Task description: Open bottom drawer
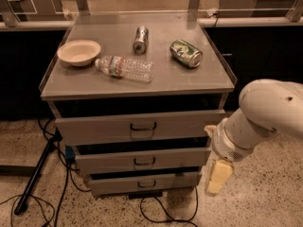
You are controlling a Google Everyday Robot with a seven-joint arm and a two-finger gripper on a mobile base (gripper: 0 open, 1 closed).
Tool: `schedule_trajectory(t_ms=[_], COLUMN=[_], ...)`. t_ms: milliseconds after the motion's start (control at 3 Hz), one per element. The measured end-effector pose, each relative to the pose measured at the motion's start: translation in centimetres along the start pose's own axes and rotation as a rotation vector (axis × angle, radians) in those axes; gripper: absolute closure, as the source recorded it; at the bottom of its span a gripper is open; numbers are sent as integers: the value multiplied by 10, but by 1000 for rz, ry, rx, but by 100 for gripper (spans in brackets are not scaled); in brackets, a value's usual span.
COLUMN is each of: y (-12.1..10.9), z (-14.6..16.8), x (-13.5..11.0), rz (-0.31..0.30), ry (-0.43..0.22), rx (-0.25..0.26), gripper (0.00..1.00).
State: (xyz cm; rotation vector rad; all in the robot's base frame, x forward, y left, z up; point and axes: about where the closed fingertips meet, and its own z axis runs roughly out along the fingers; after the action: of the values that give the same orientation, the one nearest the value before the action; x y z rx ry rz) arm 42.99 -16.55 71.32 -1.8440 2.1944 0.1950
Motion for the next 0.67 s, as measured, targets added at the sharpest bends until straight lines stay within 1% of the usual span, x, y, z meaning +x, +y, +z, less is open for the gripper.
schedule_trajectory(t_ms=[333,667], y=[4,10], z=[33,65], x=[2,8], rz=[-9,6], ry=[-7,17], rx=[-20,-68], gripper=[0,0])
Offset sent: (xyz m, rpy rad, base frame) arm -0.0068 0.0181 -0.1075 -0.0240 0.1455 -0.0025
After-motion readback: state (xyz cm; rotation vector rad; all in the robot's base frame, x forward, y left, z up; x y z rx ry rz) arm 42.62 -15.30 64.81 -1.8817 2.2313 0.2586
